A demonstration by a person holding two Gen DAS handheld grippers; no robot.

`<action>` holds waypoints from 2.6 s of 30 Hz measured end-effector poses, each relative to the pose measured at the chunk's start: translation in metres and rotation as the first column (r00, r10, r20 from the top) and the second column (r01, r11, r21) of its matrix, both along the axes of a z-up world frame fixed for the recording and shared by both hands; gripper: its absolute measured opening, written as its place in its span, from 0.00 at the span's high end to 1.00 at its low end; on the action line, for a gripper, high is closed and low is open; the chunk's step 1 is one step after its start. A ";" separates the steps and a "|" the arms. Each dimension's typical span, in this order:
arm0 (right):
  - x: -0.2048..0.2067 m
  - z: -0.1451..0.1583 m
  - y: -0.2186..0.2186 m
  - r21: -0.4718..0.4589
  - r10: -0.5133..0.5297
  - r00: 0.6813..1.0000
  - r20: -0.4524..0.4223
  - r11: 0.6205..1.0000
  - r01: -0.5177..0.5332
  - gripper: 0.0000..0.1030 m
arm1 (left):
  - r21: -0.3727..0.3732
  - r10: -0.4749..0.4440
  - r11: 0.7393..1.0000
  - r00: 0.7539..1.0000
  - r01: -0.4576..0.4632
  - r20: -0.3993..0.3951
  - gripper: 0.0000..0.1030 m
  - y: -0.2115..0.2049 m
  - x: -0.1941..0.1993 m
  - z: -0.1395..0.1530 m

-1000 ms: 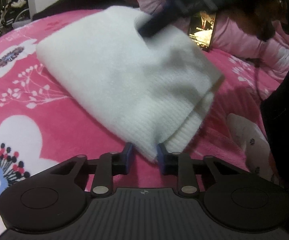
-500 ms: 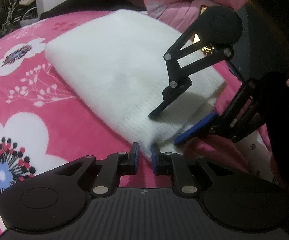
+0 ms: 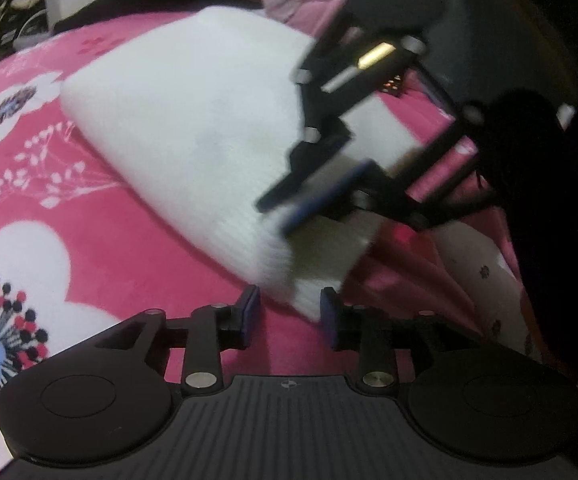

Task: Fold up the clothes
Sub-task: 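Pinch the sweater end with the right tool while the left tool pinches beside it, then open both tools and lift them off the sweater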

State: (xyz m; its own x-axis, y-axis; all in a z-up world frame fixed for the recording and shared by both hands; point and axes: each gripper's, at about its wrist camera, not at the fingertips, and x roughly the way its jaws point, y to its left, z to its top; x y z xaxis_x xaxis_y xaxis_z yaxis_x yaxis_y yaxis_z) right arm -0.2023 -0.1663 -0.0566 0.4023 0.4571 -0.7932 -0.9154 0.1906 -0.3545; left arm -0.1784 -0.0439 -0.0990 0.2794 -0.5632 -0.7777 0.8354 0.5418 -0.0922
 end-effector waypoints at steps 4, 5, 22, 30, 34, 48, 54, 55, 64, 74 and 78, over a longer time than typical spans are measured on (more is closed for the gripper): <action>0.004 0.003 0.002 0.030 -0.025 0.999 -0.022 0.999 0.025 0.93 | 0.009 0.075 0.997 0.997 -0.076 0.032 0.68 -0.004 0.002 0.001; 0.004 0.004 0.001 0.040 -0.032 0.999 -0.025 0.999 0.033 0.93 | 0.005 0.098 0.995 0.995 -0.098 0.024 0.68 -0.003 0.004 0.001; 0.027 0.013 -0.013 0.099 -0.012 0.945 -0.326 0.994 0.047 0.95 | -0.005 -0.044 0.999 0.996 0.044 0.077 0.98 0.002 -0.010 0.006; 0.035 0.001 -0.021 0.047 -0.041 0.876 -0.480 0.996 0.072 0.94 | -0.011 -0.139 0.990 0.990 0.139 -0.006 0.98 -0.002 -0.008 -0.004; 0.040 -0.001 -0.032 0.052 -0.082 0.823 -0.562 0.990 0.134 0.84 | -0.039 -0.122 0.992 0.991 0.120 -0.054 0.97 0.001 -0.005 -0.008; 0.057 0.045 -0.076 0.183 -0.144 0.794 -0.591 0.934 0.305 0.85 | -0.051 -0.073 0.997 0.982 0.065 -0.176 0.82 0.018 0.014 0.000; 0.050 0.019 -0.081 0.102 -0.312 0.847 -0.430 0.916 0.389 0.86 | -0.119 0.018 0.992 0.996 -0.029 -0.088 0.79 0.011 0.044 0.015; 0.043 0.019 -0.080 0.088 -0.314 0.867 -0.388 0.923 0.374 0.86 | -0.127 0.017 0.992 0.998 -0.025 -0.063 0.77 0.007 0.046 0.018; 0.058 0.034 -0.116 0.174 -0.683 0.727 -0.072 0.709 0.683 0.91 | -0.167 0.142 0.977 0.989 -0.135 0.034 0.73 -0.012 0.098 0.013; 0.088 0.065 -0.096 0.335 -0.764 0.639 0.095 0.629 0.702 0.92 | -0.211 0.241 0.952 0.969 -0.223 0.062 0.70 -0.013 0.130 0.039; 0.133 0.025 -0.114 0.327 -0.830 0.556 0.046 0.538 0.777 0.93 | -0.194 0.333 0.933 0.931 -0.302 0.153 0.69 -0.025 0.167 0.030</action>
State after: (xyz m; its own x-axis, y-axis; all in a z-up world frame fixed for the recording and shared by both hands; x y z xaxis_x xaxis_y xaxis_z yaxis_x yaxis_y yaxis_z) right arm -0.0698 -0.2805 -0.0321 0.8135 0.0274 -0.5810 -0.2557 0.9141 -0.3148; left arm -0.0115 -0.0691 -0.0689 0.5910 -0.5373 -0.6017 0.6331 0.7712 -0.0668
